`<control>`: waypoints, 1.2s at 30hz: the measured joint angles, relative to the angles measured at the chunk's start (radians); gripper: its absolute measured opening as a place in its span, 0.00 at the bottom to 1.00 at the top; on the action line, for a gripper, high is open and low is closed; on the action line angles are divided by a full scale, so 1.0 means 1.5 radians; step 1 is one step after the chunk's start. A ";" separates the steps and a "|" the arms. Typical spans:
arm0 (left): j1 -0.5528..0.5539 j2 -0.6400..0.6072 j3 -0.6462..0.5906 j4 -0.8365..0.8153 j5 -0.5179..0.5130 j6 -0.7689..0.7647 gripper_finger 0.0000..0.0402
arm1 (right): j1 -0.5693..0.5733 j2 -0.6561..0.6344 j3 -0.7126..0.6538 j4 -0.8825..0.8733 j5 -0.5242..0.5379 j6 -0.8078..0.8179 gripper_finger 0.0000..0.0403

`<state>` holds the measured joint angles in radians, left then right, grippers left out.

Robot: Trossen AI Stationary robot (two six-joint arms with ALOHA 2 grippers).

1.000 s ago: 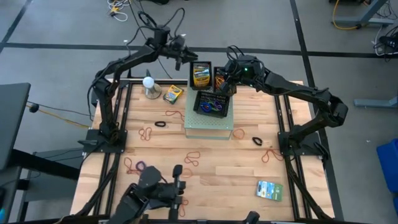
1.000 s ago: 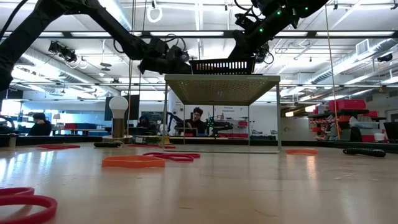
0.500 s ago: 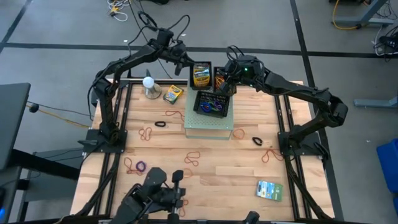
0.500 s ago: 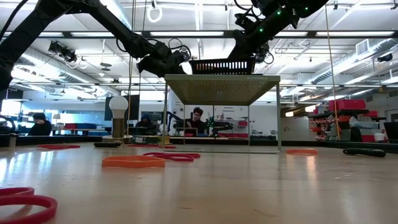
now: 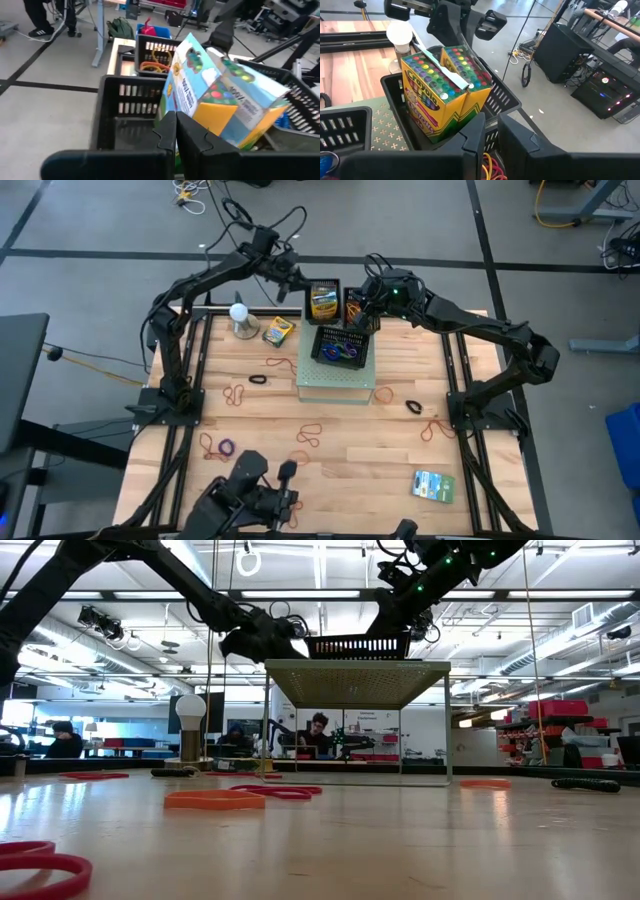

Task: Pick & Place Office Desk Supplies
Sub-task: Adjust the yellow crayon box on the top left black bin on the shelf

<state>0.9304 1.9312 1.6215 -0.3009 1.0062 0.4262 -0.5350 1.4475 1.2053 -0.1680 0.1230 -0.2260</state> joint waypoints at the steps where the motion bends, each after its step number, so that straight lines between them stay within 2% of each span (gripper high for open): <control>1: 0.000 -0.003 0.000 -0.012 0.002 0.006 0.03 | 0.000 0.000 0.000 0.000 0.000 0.000 0.15; 7: -0.009 -0.015 0.000 -0.058 0.000 0.049 0.03 | 0.000 0.000 0.000 0.000 0.000 0.000 0.15; 20: -0.011 -0.015 0.000 -0.077 0.012 0.049 0.03 | 0.000 0.000 0.000 0.000 -0.005 0.000 0.15; 22: -0.011 -0.015 0.000 -0.070 -0.001 0.049 0.03 | 0.000 0.000 0.000 0.000 -0.006 0.000 0.15; 28: -0.042 -0.016 0.000 -0.048 -0.117 0.068 0.03 | -0.001 0.000 0.000 0.000 -0.013 0.000 0.15; 36: -0.064 -0.016 0.000 -0.046 -0.120 0.089 0.03 | -0.001 0.000 0.000 0.000 -0.015 0.000 0.15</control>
<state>0.8349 1.9075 1.6215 -0.3702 0.8257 0.5594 -0.5362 1.4475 1.2051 -0.1682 0.1006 -0.2260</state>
